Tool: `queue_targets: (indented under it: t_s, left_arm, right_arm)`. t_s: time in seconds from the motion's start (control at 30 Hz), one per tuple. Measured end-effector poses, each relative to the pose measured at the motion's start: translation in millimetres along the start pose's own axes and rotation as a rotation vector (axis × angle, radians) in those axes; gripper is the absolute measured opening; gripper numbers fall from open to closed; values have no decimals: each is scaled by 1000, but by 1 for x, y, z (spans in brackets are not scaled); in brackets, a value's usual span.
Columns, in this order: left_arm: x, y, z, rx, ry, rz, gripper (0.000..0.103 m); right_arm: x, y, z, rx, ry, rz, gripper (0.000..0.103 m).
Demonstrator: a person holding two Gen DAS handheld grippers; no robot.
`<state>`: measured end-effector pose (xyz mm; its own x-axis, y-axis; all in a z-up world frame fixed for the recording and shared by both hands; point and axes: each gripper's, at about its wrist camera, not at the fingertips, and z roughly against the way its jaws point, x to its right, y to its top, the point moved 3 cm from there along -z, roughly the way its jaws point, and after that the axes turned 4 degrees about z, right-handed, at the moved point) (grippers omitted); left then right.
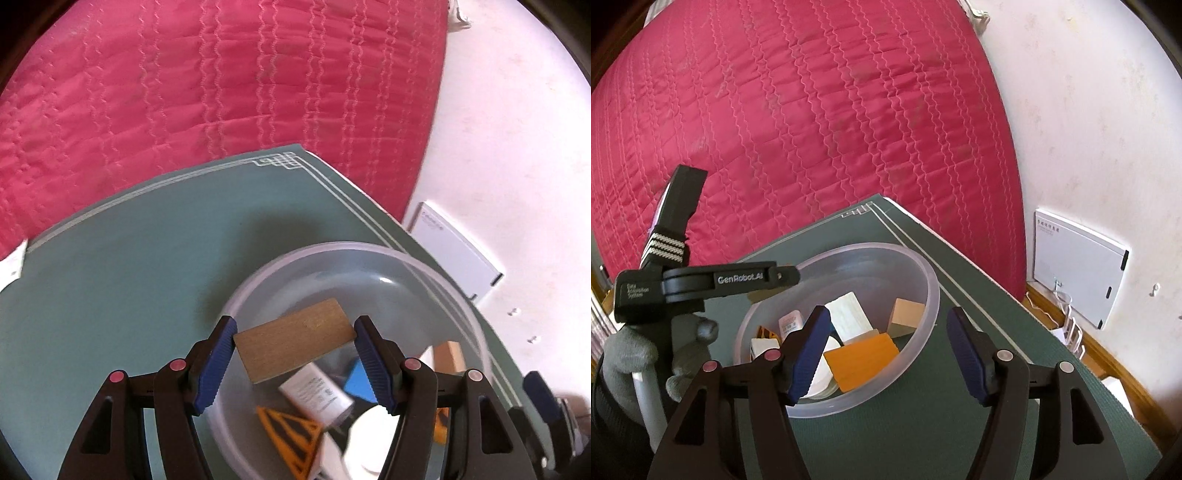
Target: Organize rigid objects
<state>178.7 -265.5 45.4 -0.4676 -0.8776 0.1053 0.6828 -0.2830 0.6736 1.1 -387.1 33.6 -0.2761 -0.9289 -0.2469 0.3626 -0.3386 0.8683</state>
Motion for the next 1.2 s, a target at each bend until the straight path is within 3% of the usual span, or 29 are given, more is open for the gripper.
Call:
queue_targets:
  t_s: [0.03, 0.1, 0.3, 0.57, 0.7, 0.93, 1.2]
  left_arm:
    - [0, 1, -1, -4, -11, -1, 79]
    - [0, 1, 3, 10, -14, -2, 83]
    - [-15, -3, 15, 34, 0, 33, 88]
    - [-23, -14, 31, 84, 108, 31, 92]
    - [-24, -22, 42, 124, 173, 12, 101]
    - [-21, -40, 60, 171, 278, -36, 102]
    - [-28, -57, 84, 222, 335, -12, 102]
  right_arm:
    - [0, 0, 0, -2, 0, 0, 66]
    - [0, 0, 0, -5, 0, 0, 66]
    - [-1, 0, -1, -3, 0, 5, 67]
    - [-1, 0, -1, -4, 0, 6, 67]
    - [-1, -1, -2, -7, -2, 9, 67]
    - [3, 0, -4, -13, -13, -6, 86]
    - [6, 0, -8, -27, -29, -17, 94]
